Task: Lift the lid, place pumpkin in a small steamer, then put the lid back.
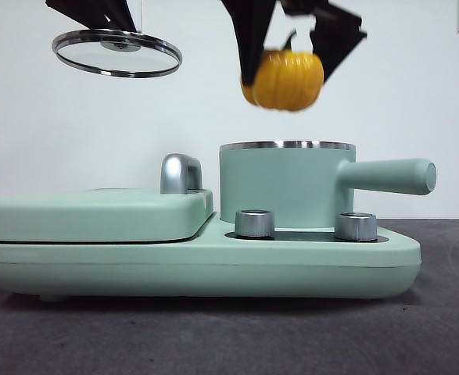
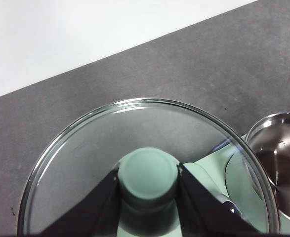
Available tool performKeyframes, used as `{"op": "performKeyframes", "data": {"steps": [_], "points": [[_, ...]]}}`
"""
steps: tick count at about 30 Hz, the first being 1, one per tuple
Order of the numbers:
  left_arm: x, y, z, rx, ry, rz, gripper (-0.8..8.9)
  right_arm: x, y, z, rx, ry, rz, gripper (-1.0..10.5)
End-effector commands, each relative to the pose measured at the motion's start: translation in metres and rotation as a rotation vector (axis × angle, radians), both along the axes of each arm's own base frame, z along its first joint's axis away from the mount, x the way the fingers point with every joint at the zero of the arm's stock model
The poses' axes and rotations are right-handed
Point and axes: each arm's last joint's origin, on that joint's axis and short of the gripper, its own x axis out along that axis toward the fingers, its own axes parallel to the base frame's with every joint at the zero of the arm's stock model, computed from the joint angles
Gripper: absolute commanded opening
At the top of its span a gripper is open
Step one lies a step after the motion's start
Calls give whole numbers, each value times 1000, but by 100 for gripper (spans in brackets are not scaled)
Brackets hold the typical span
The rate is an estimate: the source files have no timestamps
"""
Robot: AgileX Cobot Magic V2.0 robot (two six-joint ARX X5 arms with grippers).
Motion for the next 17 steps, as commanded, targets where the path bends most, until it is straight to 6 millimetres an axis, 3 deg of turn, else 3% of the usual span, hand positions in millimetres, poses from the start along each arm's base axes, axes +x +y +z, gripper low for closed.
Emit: {"op": "performKeyframes", "data": {"steps": [1, 8, 17], "points": [[-2, -1, 16, -19, -65, -10, 15, 19, 5, -10, -12, 7, 16, 367], [-2, -1, 16, -19, -64, -10, 15, 55, 6, -40, -50, 54, -12, 367], [-2, -1, 16, -21, -64, -9, 15, 71, 13, -76, -102, 133, -14, 367]]}}
